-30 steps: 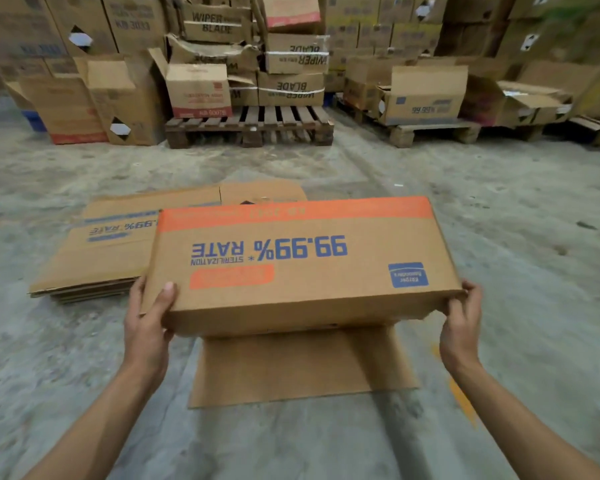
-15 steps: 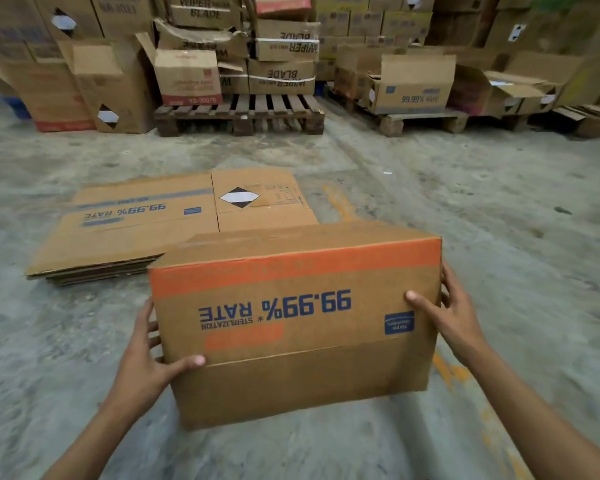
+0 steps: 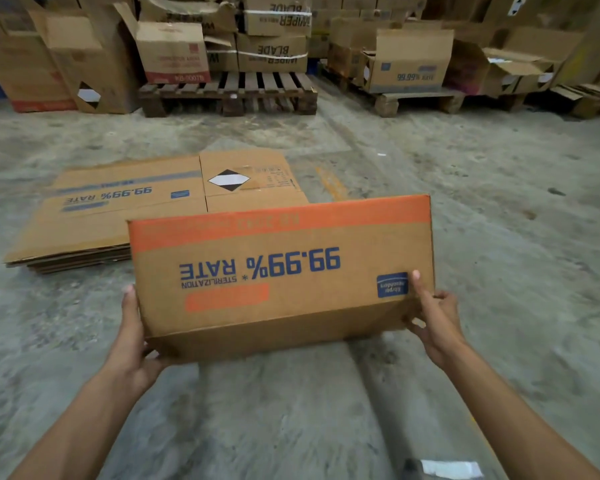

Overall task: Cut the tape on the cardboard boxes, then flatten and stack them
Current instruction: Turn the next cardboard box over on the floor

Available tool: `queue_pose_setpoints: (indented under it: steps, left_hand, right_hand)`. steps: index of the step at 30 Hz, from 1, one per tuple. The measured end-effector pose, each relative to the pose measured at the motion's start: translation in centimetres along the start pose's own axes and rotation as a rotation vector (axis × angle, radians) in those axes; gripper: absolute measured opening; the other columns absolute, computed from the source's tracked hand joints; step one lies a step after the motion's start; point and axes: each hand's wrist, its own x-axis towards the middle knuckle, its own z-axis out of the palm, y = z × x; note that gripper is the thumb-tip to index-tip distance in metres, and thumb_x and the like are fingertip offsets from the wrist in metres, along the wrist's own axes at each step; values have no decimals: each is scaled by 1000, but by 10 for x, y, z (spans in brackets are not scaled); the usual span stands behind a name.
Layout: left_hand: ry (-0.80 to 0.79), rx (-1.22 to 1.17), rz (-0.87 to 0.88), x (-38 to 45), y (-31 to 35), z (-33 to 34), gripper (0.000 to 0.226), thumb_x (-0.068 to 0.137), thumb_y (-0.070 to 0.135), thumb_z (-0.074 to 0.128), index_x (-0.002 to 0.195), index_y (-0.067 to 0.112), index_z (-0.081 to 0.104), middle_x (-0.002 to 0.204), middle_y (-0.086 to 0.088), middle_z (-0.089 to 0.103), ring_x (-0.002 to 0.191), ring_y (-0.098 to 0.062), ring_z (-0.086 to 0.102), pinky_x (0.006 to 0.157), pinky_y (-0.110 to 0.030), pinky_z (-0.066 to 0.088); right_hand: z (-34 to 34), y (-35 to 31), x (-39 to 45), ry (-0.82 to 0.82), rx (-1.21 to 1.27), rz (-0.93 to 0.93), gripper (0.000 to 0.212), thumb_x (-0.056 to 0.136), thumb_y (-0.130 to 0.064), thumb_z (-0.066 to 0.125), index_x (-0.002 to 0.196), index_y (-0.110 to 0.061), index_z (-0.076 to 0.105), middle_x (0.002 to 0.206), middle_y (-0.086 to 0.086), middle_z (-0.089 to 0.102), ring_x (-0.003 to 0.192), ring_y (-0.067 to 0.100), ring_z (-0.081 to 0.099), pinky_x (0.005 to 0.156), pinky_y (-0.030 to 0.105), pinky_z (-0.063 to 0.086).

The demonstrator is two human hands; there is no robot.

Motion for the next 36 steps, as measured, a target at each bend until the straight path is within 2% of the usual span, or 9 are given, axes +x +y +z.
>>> queue_pose_setpoints:
  steps: [6,11,13,16,18,23,30,32,36]
  left_hand:
    - [58,-287,-1,26,3,-2,56,91,58,53,135,24,46,144,-9,37,139,-33,31,101,-55,45]
    - [1,-389,-197,54,-22,-9,47,100,49,39,138,22,49,135,-11,54,125,-32,51,100,-55,43]
    - [13,-301,-293,59,-32,-17,44,102,45,38,138,23,49,142,-8,50,125,-32,52,100,-55,43]
    - [41,-304,-371,67,-46,-32,38,102,36,40,139,28,49,144,-11,46,118,-38,54,82,-60,49]
    - [29,-285,-382,63,-53,-36,39,103,39,35,139,31,47,145,-11,42,121,-39,52,87,-60,47]
    - [-47,120,-270,36,-57,-15,85,81,83,33,135,20,52,143,-15,45,122,-35,47,106,-49,34]
    - [118,4,65,4,-58,20,69,83,83,23,116,36,61,124,10,59,115,-13,52,106,-57,37]
    - [111,50,204,-3,-57,28,62,83,82,30,109,39,66,114,13,65,107,-11,58,101,-48,44]
    - [191,304,482,-2,-65,25,49,92,53,55,138,36,50,141,8,50,117,-9,49,92,-25,40]
  right_hand:
    - [15,8,9,90,208,-16,103,54,-92,55,125,-18,50,116,4,66,104,22,67,77,49,57]
    - [4,40,34,254,166,116,58,73,-68,54,112,-25,61,128,9,56,103,27,65,61,42,60]
    - [1,42,30,331,40,103,44,87,-55,51,108,-16,59,121,10,60,102,28,63,74,48,59]
    - [4,31,12,537,-150,-174,46,97,-52,41,112,-12,58,116,10,61,103,26,58,86,39,47]
    - [11,22,-8,570,-281,-505,46,96,-50,42,123,-16,55,125,10,53,114,25,51,97,42,41]
    - [31,32,-30,354,-850,-802,43,83,-58,58,123,-43,59,151,-2,33,144,21,23,113,54,4]
    - [29,36,-30,292,-1052,-691,39,86,-60,42,118,-48,61,145,-7,45,143,17,22,110,70,-4]
    - [28,35,-31,269,-1054,-680,40,87,-59,39,120,-49,59,147,-7,42,145,16,19,110,70,-6]
    - [22,37,-36,245,-1012,-716,43,93,-58,42,131,-43,52,153,0,31,149,19,11,114,55,-15]
